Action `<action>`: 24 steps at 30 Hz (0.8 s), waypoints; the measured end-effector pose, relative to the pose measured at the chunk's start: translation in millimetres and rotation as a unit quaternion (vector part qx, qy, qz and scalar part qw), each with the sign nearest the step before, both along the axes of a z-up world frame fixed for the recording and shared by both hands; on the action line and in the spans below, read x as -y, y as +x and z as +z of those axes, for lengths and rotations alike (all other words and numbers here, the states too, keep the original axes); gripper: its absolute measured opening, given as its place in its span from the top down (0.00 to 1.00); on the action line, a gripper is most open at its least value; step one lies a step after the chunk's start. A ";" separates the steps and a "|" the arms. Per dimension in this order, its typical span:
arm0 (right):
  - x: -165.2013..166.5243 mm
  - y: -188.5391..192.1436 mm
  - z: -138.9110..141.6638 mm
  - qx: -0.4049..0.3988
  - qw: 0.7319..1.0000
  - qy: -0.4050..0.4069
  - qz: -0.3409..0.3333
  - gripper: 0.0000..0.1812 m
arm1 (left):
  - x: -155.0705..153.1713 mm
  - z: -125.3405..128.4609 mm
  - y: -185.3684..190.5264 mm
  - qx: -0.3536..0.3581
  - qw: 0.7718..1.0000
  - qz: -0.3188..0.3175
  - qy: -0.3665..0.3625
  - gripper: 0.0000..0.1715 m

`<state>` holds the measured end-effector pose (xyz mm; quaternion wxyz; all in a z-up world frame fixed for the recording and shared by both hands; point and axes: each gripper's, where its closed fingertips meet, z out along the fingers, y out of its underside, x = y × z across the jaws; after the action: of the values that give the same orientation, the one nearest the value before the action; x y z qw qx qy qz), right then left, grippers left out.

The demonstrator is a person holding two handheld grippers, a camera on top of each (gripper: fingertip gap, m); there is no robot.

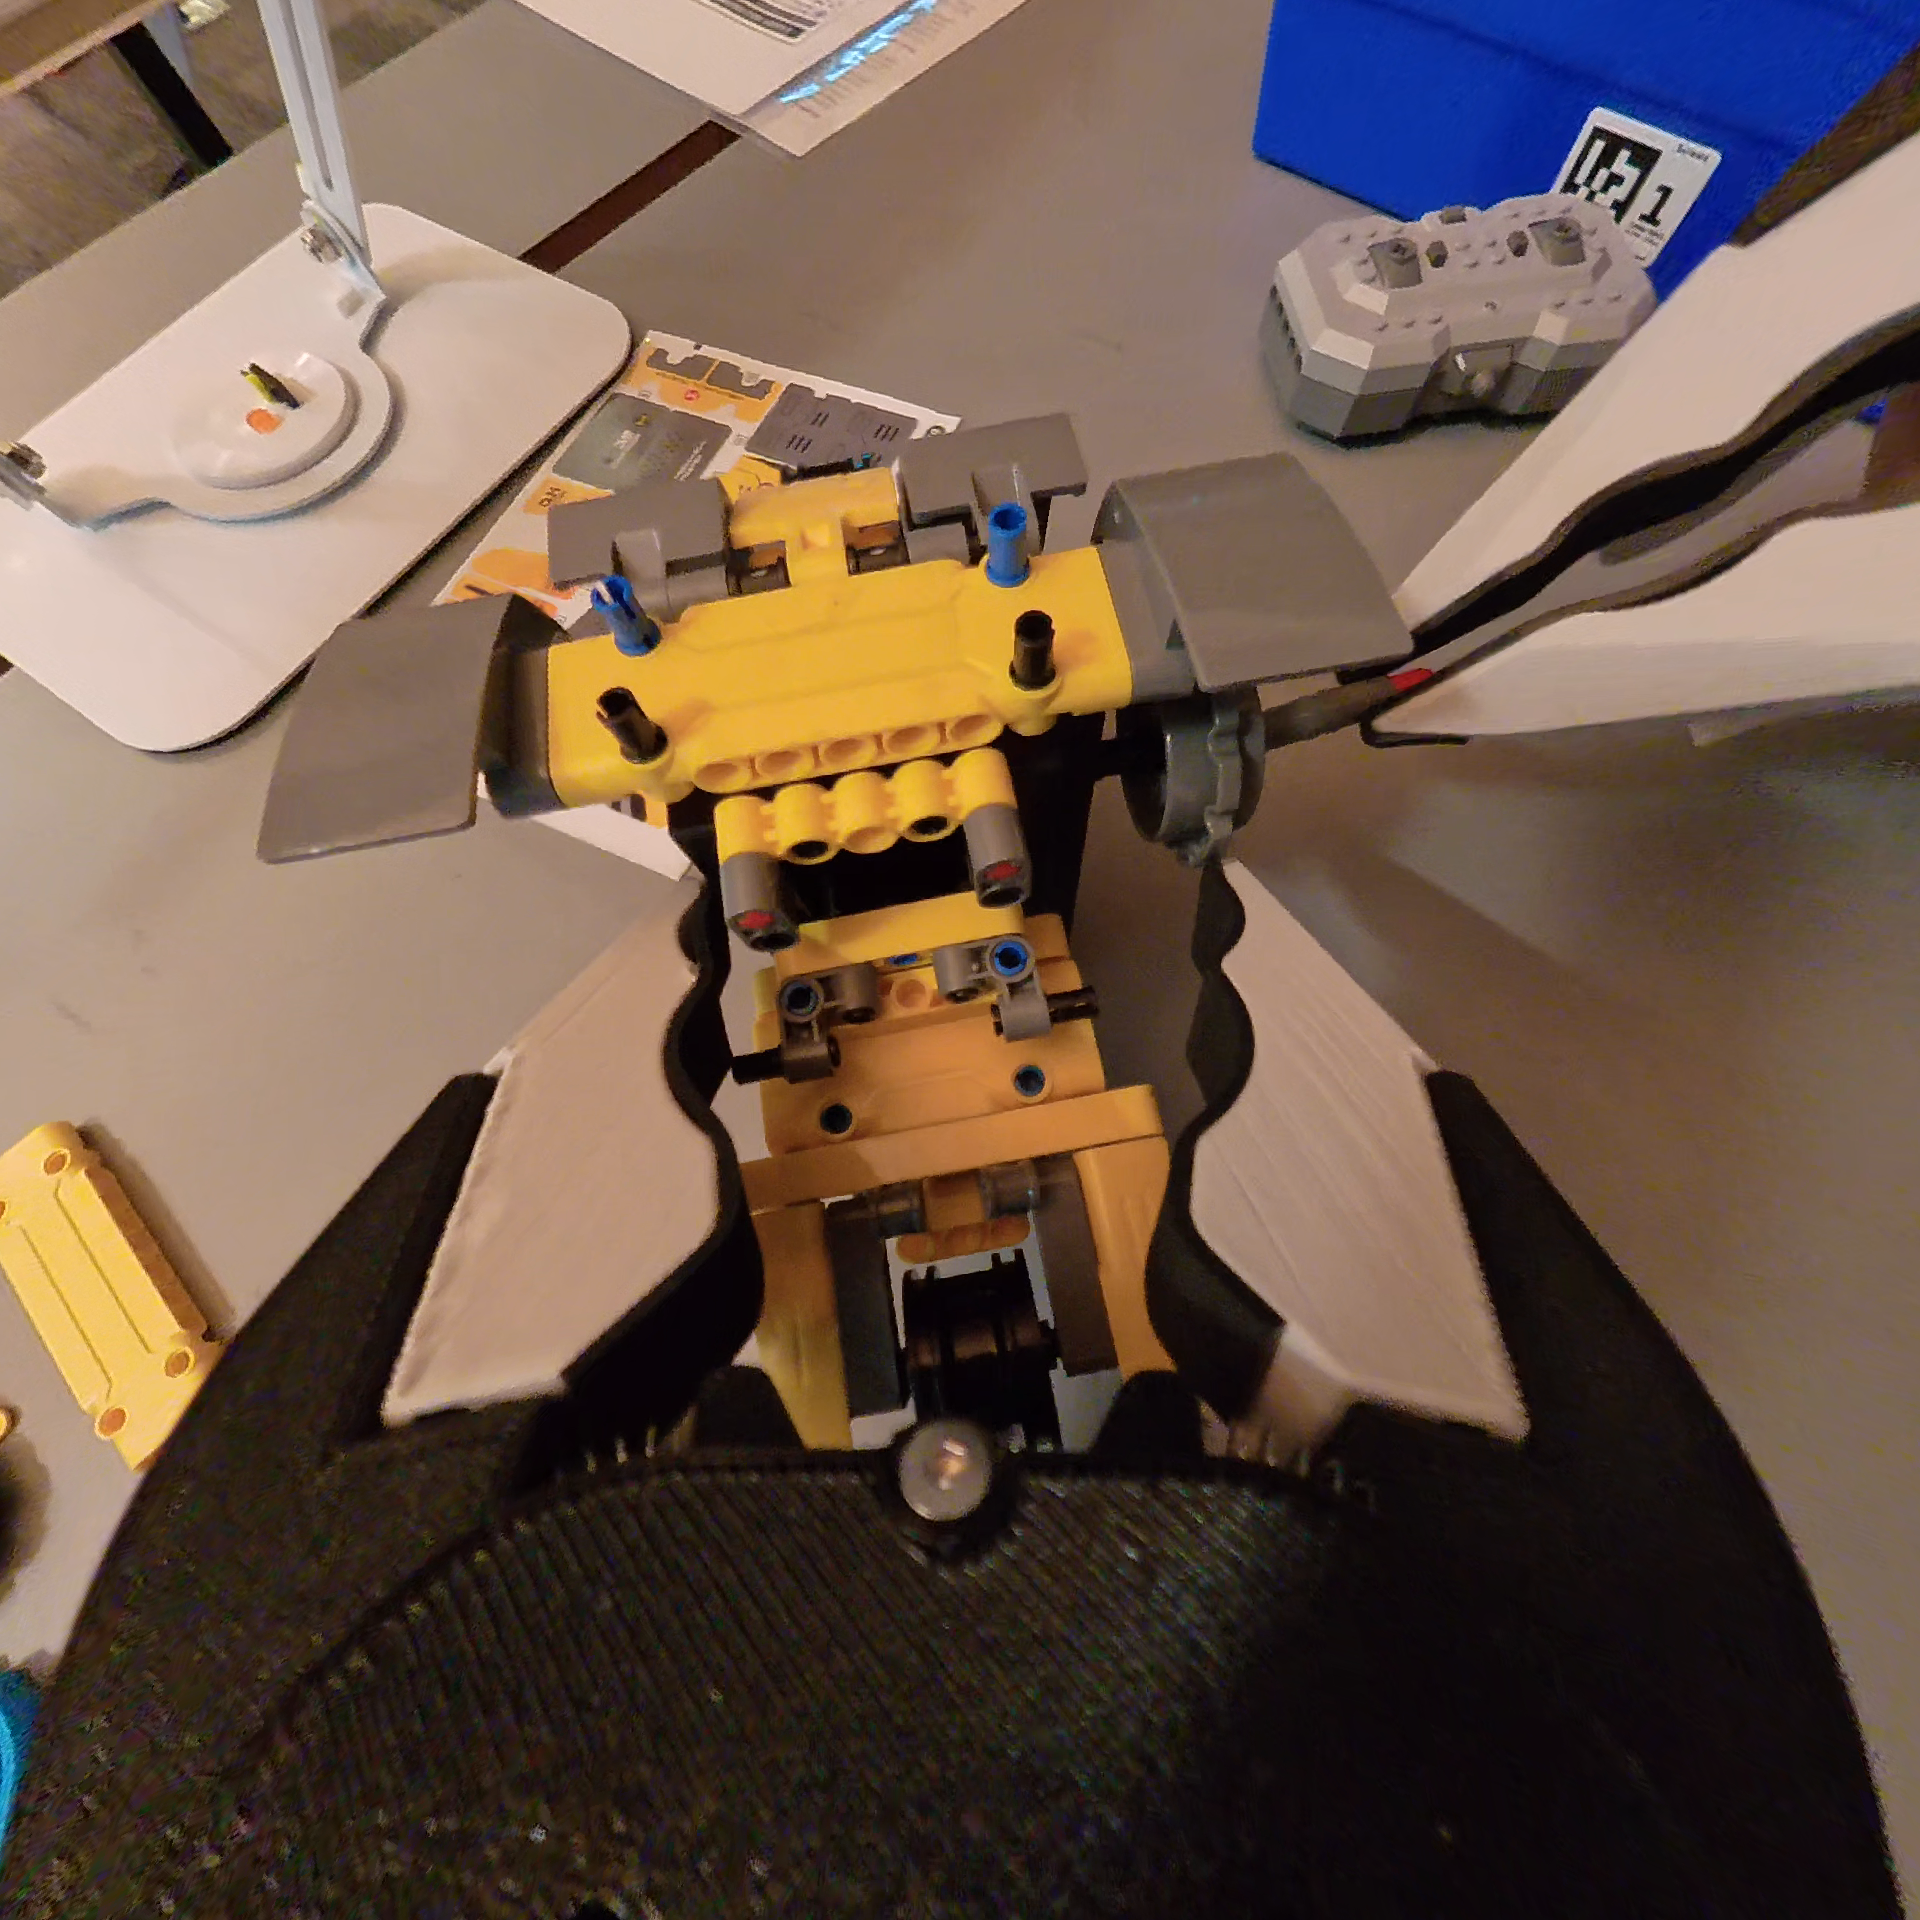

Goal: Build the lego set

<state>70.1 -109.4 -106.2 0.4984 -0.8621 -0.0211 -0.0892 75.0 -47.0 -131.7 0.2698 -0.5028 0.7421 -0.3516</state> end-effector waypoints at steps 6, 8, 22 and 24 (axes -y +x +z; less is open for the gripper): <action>-3.1 2.3 1.9 0.159 0.987 -0.014 -0.030 0.97 | -2.3 0.3 1.9 0.000 1.000 0.008 -0.016 0.49; -4.3 3.1 0.3 0.198 0.979 -0.015 -0.032 0.97 | -3.3 0.4 2.1 -0.001 1.000 0.010 -0.022 0.50; -8.6 -2.4 8.6 0.289 0.957 0.011 -0.034 0.97 | -5.1 0.2 2.8 0.005 1.000 0.017 -0.009 0.50; -8.5 -2.6 8.6 0.290 0.956 0.011 -0.034 0.97 | -5.2 0.2 2.7 0.005 1.000 0.016 -0.009 0.50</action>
<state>67.5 -100.8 -97.6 0.4770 -0.7938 -0.1347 -0.3525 77.7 -41.8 -131.5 0.2750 -0.5154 0.7293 -0.3562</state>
